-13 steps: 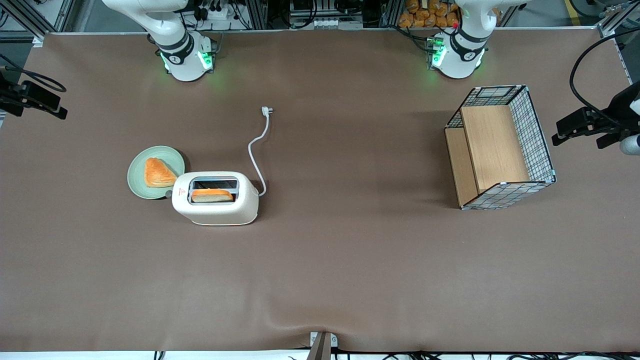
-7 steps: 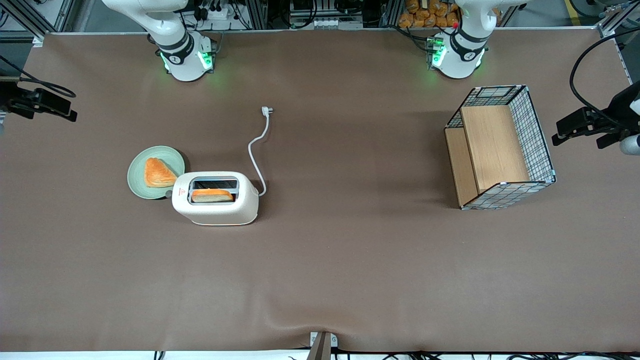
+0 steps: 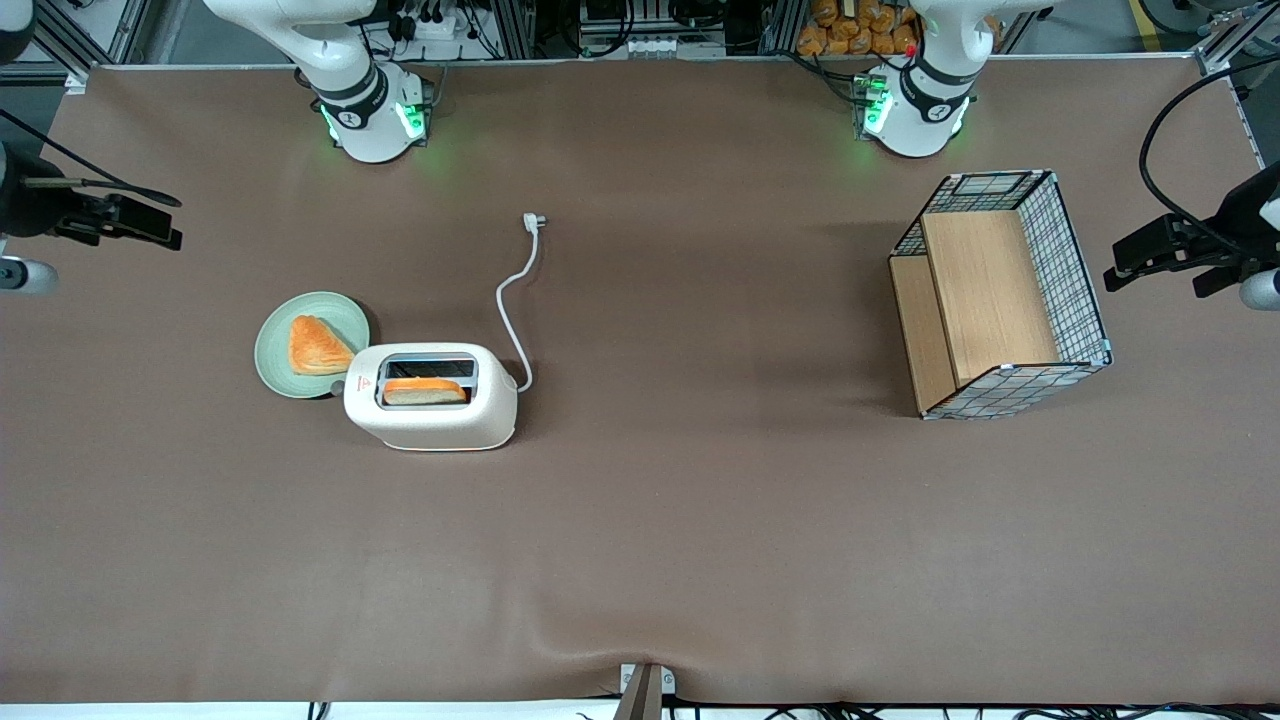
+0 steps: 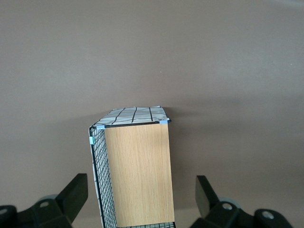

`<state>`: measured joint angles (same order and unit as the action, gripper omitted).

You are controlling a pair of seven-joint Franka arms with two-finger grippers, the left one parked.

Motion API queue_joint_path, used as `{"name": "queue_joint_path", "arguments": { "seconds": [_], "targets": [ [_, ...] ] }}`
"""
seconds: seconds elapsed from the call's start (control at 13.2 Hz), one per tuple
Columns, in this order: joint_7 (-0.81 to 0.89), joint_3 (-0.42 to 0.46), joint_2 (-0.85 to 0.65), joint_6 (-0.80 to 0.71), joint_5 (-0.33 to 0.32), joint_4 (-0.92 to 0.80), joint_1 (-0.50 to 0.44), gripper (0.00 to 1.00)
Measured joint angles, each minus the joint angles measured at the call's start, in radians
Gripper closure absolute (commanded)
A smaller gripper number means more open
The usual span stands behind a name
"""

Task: Press toaster button with right arm
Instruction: 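Move the right gripper down beside the toaster's side lever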

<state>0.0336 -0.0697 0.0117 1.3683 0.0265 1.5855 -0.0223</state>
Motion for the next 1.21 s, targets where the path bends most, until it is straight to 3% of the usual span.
{"name": "queue_joint_path", "arguments": {
  "seconds": [0.15,0.3,0.61,1.21],
  "targets": [
    [0.000,-0.003,0.010,0.005,0.030,0.025,0.004,0.69],
    [0.000,-0.007,0.038,0.013,0.066,0.038,0.020,0.99],
    [-0.004,-0.008,0.119,0.077,0.113,0.062,0.039,1.00],
    [-0.191,-0.009,0.191,0.320,0.306,0.241,0.074,1.00]
  ]
}}
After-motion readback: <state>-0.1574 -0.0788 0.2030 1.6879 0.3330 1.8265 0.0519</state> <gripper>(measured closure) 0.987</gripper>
